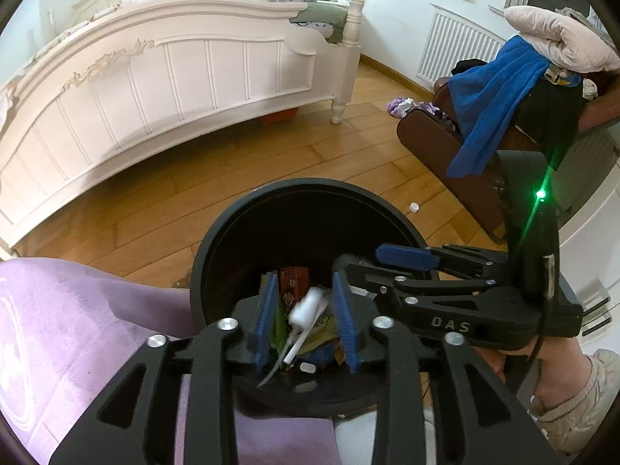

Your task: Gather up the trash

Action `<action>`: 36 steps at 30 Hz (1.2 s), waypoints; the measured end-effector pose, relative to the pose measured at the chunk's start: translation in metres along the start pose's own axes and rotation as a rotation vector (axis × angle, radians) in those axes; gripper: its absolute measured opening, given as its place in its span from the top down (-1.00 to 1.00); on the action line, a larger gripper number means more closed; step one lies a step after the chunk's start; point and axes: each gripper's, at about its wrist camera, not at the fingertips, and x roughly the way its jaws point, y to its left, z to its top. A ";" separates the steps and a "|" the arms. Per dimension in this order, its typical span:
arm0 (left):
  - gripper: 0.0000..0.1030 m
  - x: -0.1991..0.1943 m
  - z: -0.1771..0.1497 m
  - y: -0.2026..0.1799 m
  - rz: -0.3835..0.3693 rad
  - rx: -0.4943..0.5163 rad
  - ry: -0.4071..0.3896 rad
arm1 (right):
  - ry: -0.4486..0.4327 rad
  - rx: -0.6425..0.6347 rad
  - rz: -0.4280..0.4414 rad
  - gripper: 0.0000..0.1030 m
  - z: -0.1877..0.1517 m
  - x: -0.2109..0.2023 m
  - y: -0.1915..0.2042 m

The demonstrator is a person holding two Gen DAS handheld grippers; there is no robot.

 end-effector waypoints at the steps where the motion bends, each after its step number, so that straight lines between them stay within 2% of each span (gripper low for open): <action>1: 0.00 -0.002 0.000 0.000 0.007 0.000 -0.008 | -0.003 -0.001 0.000 -0.13 0.000 -0.001 0.000; 2: -0.18 -0.004 0.000 0.000 0.015 -0.002 -0.021 | -0.007 -0.003 -0.002 -0.14 0.000 -0.003 0.002; 5: -0.43 -0.018 -0.002 0.000 0.030 -0.015 -0.065 | -0.017 -0.008 0.001 -0.18 -0.001 -0.009 0.006; 8: -0.52 -0.033 -0.005 0.000 0.052 -0.017 -0.101 | -0.034 -0.025 0.009 -0.18 0.000 -0.016 0.015; 12: -0.77 -0.061 -0.019 0.009 0.110 -0.038 -0.158 | -0.048 -0.053 0.030 -0.26 -0.002 -0.025 0.036; 15: -0.79 -0.080 -0.030 0.019 0.145 -0.077 -0.184 | -0.046 -0.082 0.070 -0.29 -0.004 -0.030 0.060; 17: -0.89 -0.096 -0.043 0.030 0.175 -0.126 -0.202 | -0.043 -0.106 0.094 -0.33 -0.006 -0.033 0.079; 27: -0.89 -0.173 -0.125 0.094 0.340 -0.399 -0.277 | 0.005 -0.260 0.239 -0.47 -0.043 -0.037 0.195; 36: -0.89 -0.219 -0.196 0.126 0.492 -0.576 -0.315 | 0.060 -0.389 0.281 -0.49 -0.085 -0.031 0.282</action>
